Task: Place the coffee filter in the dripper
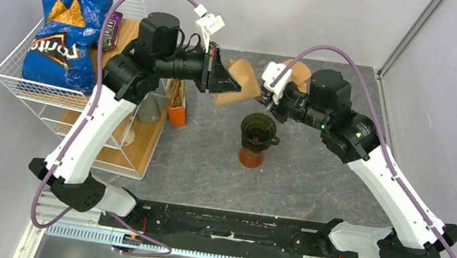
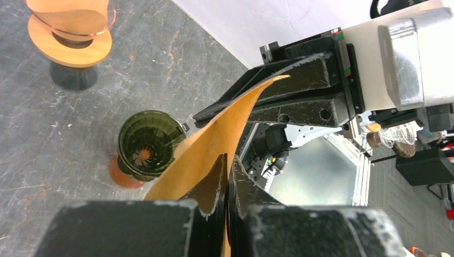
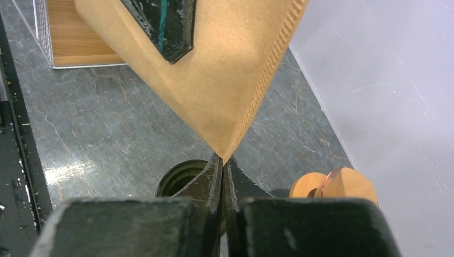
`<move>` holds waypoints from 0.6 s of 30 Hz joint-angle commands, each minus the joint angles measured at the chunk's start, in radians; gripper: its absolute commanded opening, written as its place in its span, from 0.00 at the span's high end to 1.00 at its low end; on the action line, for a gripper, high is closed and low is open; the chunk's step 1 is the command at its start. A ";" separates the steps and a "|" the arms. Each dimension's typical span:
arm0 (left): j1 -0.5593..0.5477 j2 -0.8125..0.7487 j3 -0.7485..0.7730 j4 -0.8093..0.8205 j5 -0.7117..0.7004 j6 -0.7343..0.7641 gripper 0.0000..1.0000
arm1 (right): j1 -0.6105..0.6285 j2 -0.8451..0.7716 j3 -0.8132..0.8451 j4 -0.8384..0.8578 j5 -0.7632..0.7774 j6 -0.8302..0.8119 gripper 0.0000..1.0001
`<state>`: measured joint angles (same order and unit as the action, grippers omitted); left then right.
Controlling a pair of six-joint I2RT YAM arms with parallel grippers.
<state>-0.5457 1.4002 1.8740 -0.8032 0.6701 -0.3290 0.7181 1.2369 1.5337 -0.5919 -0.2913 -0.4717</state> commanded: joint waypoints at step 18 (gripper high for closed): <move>0.029 -0.019 -0.028 0.006 -0.079 -0.338 0.98 | 0.045 -0.050 -0.024 0.076 0.222 -0.364 0.03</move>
<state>-0.5179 1.4002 1.8595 -0.7979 0.6308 -0.5495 0.7475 1.1790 1.4918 -0.5709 -0.0967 -0.7338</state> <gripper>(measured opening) 0.031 0.968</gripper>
